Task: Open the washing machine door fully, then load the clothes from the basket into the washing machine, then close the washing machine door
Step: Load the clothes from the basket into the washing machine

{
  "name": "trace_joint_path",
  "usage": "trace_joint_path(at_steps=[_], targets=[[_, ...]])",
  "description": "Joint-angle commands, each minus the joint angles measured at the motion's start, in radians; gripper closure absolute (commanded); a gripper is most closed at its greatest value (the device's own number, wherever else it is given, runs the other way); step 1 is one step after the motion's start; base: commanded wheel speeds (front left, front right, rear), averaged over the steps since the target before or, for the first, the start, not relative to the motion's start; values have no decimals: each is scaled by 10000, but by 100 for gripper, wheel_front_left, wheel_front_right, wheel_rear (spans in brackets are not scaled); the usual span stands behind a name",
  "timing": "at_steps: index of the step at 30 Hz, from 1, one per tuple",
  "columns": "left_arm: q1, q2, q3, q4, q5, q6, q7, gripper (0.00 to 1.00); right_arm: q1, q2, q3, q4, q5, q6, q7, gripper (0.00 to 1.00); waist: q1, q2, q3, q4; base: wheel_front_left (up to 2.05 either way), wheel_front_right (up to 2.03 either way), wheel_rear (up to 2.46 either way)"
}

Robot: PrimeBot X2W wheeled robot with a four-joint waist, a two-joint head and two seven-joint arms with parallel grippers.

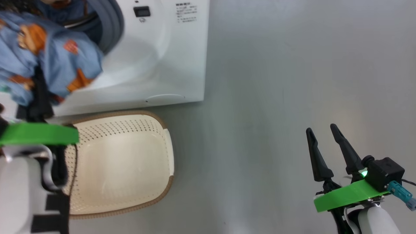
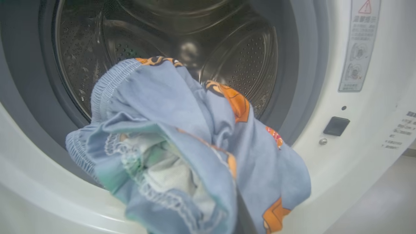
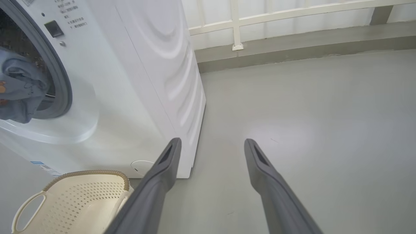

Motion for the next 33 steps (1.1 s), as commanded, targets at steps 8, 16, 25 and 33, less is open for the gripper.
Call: trace_joint_path(at_steps=[8,16,25,33], targets=[[-2244,1428,391,932,-140,-26,-63,100,-436,191,282,-420,-91,16,-120,0,0,-1,1502,-916,0,0,0],[-4326,2574,263,2525,-832,-26,13,100,-761,367,422,-459,65,16,-120,0,0,-1,2307,-1632,0,0,0],[-6599,4369,-457,3984,-827,-26,451,100,-1061,432,579,-525,359,16,-120,0,0,-1,3151,-2342,0,0,0],[-8331,5448,-1134,5037,-716,-27,1022,100,-1293,438,906,-532,940,16,-120,0,0,-1,3752,-2843,0,0,0]])
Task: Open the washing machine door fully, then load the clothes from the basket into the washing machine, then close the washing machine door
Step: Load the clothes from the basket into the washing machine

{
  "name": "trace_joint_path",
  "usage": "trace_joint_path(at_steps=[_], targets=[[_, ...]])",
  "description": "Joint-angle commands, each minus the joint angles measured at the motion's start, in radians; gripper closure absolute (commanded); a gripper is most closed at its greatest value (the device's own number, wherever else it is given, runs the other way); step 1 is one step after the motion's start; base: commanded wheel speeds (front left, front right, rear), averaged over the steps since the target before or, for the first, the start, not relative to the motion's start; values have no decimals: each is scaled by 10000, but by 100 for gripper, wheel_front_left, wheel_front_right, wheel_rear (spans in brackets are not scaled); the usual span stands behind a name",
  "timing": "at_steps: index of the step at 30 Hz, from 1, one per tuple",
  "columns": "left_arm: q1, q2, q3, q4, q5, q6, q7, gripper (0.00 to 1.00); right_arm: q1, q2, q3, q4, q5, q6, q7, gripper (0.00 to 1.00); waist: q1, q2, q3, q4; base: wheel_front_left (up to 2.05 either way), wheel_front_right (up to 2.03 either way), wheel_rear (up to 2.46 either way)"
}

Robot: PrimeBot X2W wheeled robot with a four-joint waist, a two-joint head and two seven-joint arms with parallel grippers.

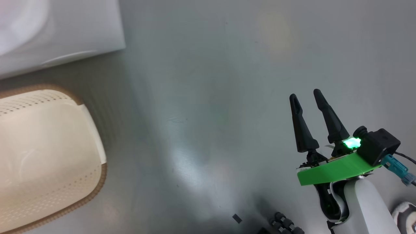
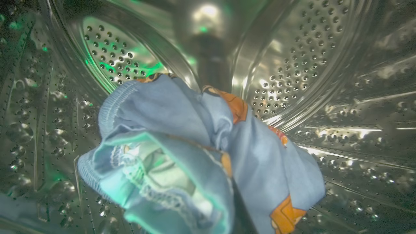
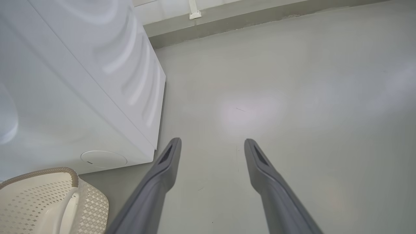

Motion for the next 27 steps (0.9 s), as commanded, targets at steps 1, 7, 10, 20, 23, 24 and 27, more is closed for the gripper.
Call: trace_joint_path(at_steps=[1,7,10,20,23,24,27], targets=[[-273,689,87,-85,30,-27,49,100,128,-15,257,-225,88,16,-118,0,0,0,399,-398,0,0,0],[-1113,941,-485,686,347,-27,144,100,15,-14,380,-197,246,16,-118,0,0,0,564,-581,0,0,0],[-1555,1033,-780,1173,453,-27,155,100,-48,-13,448,-199,317,16,-118,0,0,0,634,-691,0,0,0],[-2273,1053,-1208,2237,369,-27,-311,100,-93,-13,416,-193,336,16,-118,0,0,0,659,-651,0,0,0],[-2410,1025,-1319,2457,306,-27,-442,100,-117,-13,393,-186,299,16,-118,0,0,0,652,-584,0,0,0],[-2455,1029,-1342,2530,303,-27,-507,79,-123,-13,384,-185,285,16,-118,0,0,0,649,-559,0,0,0],[-2537,992,-1322,2704,261,-15,-639,0,-137,-13,369,-180,255,16,-118,0,0,0,634,-504,0,0,0]])
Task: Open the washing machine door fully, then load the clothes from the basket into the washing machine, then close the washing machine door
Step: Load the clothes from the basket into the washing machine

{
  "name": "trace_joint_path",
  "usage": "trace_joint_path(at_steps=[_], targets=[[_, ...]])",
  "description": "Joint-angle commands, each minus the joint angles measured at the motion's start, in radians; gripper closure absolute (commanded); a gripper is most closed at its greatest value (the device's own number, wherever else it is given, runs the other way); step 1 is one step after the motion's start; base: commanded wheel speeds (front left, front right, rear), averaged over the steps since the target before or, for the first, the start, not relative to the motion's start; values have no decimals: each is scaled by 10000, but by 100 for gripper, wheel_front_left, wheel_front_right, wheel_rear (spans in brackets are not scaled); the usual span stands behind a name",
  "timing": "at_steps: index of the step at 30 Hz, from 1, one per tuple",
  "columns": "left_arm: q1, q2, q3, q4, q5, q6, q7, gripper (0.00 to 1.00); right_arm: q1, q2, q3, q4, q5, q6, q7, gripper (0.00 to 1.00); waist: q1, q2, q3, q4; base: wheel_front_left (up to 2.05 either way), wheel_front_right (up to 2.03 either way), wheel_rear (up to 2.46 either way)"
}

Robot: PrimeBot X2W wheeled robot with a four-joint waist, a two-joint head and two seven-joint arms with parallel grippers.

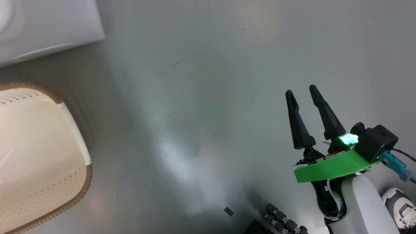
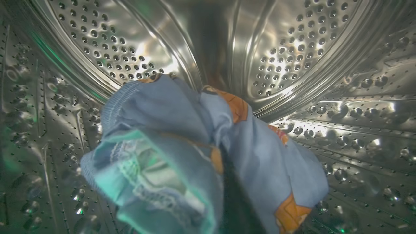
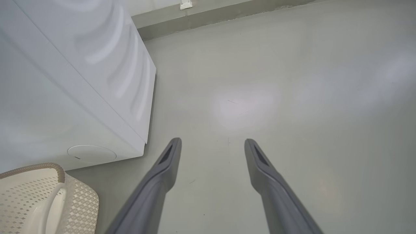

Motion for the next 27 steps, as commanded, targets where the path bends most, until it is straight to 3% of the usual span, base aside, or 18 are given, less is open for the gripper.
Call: trace_joint_path(at_steps=[1,12,27], targets=[[-187,479,27,-75,-60,-15,-109,0,107,-44,159,-175,33,16,-118,0,0,0,-25,62,0,0,0],[147,40,-313,254,-475,-24,-446,0,89,-43,-75,-199,-344,16,-118,0,0,0,-344,619,0,0,0],[2982,-382,-949,-1817,-1438,-26,-502,0,245,-43,-355,-141,-1089,16,-118,0,0,0,-1465,1746,0,0,0]])
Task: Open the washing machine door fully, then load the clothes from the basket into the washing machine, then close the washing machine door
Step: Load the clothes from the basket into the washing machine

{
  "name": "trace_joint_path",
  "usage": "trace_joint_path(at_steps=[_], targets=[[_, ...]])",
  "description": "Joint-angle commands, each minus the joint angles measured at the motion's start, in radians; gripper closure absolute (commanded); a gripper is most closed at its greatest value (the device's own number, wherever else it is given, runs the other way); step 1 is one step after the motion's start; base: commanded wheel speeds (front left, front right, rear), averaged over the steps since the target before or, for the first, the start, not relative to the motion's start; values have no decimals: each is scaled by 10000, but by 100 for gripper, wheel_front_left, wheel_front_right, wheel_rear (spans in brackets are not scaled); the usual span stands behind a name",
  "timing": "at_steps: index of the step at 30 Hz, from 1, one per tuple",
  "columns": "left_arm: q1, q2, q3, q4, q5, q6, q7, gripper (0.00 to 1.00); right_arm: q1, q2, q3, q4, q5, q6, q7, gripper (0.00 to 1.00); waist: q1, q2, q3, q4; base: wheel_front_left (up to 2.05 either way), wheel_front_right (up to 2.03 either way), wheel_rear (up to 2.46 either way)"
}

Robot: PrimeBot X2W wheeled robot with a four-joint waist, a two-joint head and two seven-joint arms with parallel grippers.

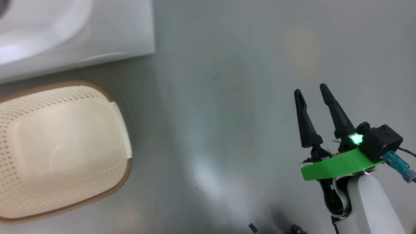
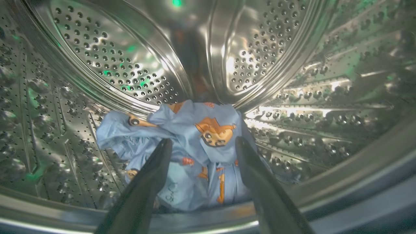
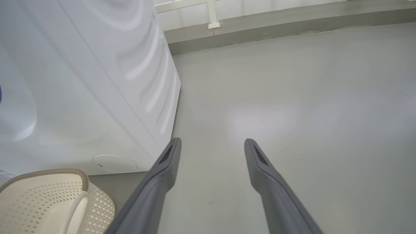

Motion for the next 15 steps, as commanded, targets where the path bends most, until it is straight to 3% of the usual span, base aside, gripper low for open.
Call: trace_joint_path(at_steps=[1,15], targets=[[644,432,101,-489,-8,-24,-49,0,263,-32,176,-155,-172,16,-118,0,0,0,-504,442,0,0,0],[4653,-766,868,-3001,558,-24,-50,0,786,-311,160,118,-348,16,-118,0,0,0,-2225,1546,0,0,0]])
